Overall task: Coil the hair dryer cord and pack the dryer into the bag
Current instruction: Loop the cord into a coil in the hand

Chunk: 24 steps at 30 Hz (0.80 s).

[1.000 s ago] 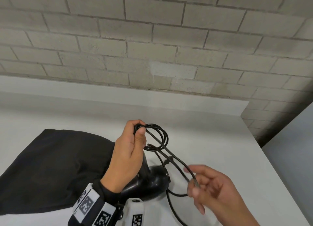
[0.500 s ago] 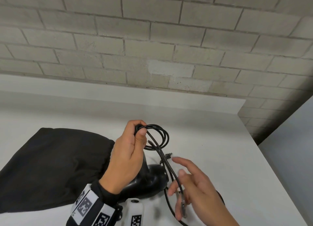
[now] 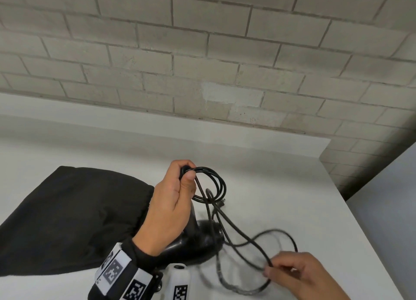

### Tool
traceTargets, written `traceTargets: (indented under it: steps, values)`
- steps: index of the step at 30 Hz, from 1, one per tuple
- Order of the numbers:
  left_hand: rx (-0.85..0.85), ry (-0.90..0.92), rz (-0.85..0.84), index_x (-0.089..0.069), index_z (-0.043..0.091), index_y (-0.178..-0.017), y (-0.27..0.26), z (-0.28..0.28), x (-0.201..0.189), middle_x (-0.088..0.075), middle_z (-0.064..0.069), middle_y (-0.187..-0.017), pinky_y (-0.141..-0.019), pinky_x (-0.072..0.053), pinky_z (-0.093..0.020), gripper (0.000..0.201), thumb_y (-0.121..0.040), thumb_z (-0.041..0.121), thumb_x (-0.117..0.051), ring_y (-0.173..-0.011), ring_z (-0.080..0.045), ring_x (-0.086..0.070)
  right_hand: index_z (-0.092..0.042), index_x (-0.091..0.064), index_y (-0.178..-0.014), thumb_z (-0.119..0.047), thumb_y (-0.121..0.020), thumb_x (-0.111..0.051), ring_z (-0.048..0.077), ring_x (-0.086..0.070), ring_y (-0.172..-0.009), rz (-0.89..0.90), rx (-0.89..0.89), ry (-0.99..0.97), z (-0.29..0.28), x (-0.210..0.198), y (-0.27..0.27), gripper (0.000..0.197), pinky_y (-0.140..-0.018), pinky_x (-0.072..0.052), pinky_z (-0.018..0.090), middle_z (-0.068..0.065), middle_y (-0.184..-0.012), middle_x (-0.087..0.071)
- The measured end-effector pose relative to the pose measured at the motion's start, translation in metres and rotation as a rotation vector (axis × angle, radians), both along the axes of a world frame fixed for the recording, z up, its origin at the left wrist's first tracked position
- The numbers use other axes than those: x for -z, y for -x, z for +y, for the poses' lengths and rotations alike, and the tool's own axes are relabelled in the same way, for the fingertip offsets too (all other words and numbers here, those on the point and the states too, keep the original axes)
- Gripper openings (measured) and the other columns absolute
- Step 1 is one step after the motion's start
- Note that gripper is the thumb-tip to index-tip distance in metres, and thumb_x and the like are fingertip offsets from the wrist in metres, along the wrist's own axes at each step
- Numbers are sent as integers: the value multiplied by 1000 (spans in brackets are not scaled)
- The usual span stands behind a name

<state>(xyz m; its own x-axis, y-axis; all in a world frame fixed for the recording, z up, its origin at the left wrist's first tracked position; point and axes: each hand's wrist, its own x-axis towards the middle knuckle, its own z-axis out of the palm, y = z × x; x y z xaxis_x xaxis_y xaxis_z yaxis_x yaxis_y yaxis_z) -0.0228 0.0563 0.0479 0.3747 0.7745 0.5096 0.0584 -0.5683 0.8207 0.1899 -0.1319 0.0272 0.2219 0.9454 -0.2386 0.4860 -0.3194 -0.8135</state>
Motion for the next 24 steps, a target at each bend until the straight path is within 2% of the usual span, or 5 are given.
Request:
traceTargets:
  steps: [6,10,12,16,24]
  values:
    - [15,-10,24,-49,38,-104,-2,-3,0,-49,9,-64,-57,-47,-38,18,-100,48,-35,-58,-22,-49,-18,-46,-40,-26,-78,-75,6,-49,-48,-227,247,352,-42,18,-35,48,-54,-37,17,-4,-43,-50]
    - [51,-35,38,-50,32,-104,-7,-10,-3,-48,10,-65,-55,-44,-42,22,-100,47,-35,-57,-19,-46,-26,-60,-102,-48,-38,-68,13,-61,-85,-359,383,328,-29,34,-13,68,-77,-47,24,-2,-89,-63]
    - [50,-43,45,-49,33,-104,-7,-10,-3,-47,5,-64,-54,-43,-42,21,-100,47,-35,-56,-21,-45,-27,-17,-149,-40,-50,-65,22,-40,-127,-507,241,241,-14,35,4,110,-104,-36,28,5,-139,-32]
    - [8,-49,70,-48,37,-103,-3,-7,-3,-50,-5,-69,-54,-43,-46,20,-100,50,-34,-56,-27,-47,-50,47,-126,-9,-75,-55,7,6,-142,-653,-66,-32,19,23,33,121,-111,-6,11,-20,-149,20]
    - [10,-63,77,-48,37,-105,-5,-12,-3,-51,-4,-69,-54,-44,-47,20,-100,50,-34,-55,-23,-47,-45,-31,-133,-40,-89,-64,-6,-56,-104,-148,35,-360,66,-17,70,56,-87,-44,7,-26,-116,-55]
